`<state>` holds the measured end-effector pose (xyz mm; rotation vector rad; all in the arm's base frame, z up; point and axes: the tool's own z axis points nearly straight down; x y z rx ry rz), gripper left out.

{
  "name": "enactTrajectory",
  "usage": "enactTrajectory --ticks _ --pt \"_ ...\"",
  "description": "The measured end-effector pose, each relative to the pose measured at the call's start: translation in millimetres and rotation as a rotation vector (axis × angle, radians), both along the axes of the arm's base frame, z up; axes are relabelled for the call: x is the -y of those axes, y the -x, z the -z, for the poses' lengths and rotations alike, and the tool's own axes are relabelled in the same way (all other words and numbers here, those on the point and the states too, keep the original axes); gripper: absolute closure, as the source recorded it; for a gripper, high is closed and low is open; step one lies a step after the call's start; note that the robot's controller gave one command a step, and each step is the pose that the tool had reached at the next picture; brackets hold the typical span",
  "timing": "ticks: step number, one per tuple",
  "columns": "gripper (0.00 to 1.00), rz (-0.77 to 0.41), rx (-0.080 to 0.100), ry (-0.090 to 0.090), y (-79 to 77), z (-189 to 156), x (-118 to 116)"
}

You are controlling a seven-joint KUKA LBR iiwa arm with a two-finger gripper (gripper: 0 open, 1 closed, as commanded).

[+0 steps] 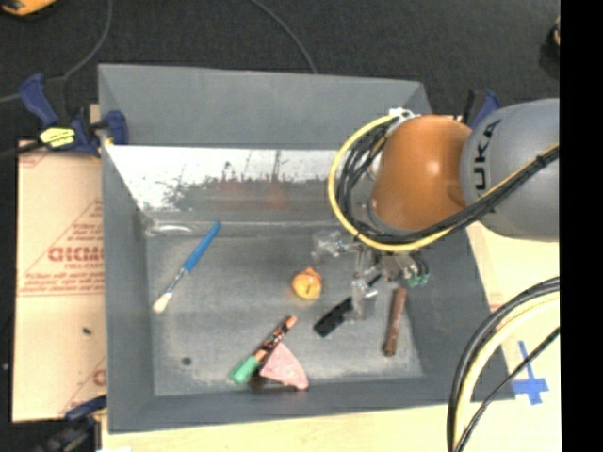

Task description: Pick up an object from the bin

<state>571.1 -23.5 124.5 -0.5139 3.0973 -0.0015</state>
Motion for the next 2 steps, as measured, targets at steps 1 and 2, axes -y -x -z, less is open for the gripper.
enactTrajectory --ticks 1,2 --pt "0.0 0.153 0.009 0.0 -11.1 -23.8 66.8" --pt "0.0 -0.402 0.001 -0.001 4.1 4.4 9.0"
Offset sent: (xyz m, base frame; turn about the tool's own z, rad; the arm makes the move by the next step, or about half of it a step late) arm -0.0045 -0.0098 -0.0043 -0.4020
